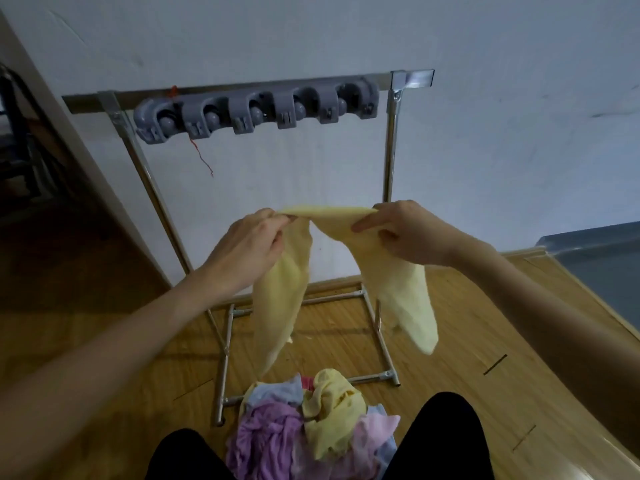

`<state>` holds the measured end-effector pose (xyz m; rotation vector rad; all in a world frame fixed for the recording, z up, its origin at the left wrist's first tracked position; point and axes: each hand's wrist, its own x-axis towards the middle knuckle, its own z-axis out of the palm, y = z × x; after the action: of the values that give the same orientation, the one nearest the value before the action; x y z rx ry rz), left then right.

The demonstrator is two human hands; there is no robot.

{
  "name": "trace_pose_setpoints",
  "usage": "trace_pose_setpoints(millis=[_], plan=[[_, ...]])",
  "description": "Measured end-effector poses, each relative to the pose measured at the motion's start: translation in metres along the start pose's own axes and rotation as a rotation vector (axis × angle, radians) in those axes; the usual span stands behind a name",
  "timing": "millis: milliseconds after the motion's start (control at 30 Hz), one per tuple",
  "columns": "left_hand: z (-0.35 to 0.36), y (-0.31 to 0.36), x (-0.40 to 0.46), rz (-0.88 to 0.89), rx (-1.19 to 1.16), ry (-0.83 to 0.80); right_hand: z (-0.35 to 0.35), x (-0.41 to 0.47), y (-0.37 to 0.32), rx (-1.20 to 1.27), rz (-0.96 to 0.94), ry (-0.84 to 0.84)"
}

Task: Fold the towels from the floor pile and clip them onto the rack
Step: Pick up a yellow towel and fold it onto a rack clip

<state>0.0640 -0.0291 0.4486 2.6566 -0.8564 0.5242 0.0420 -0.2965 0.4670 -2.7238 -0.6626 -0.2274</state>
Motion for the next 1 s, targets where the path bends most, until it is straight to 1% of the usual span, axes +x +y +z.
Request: trace_pose_setpoints(millis=[100,167,267,367,467,567,667,767,900,1000], plan=[[-0.009,0.012,0.017,-0.047,0.055,0.151,-0.015,0.007,0.002,-0.042,-0.018,0.169],[-0.015,0.02,0.03,-0.066,0.127,0.236,-0.024,0.015,0.004,-0.099,0.009,0.243],[-0.022,0.03,0.05,-0.128,0.236,0.317,-0.035,0.024,0.008,-0.189,0.055,0.336],[-0.026,0.036,0.067,-0.173,0.287,0.366,-0.045,0.029,0.019,-0.243,0.084,0.423],[-0.026,0.042,0.086,-0.159,0.353,0.356,-0.056,0.035,0.033,-0.3,0.114,0.483],[-0.028,0.051,0.107,-0.174,0.43,0.305,-0.07,0.044,0.048,-0.311,0.149,0.582],[-0.029,0.063,0.131,-0.169,0.452,0.269,-0.082,0.056,0.061,-0.315,0.224,0.629],[-0.03,0.076,0.153,-0.147,0.426,0.264,-0.087,0.068,0.069,-0.279,0.277,0.671],[-0.025,0.085,0.176,-0.139,0.381,0.21,-0.086,0.082,0.082,-0.216,0.315,0.663],[-0.02,0.087,0.186,-0.163,0.397,0.153,-0.083,0.089,0.089,-0.176,0.303,0.648]])
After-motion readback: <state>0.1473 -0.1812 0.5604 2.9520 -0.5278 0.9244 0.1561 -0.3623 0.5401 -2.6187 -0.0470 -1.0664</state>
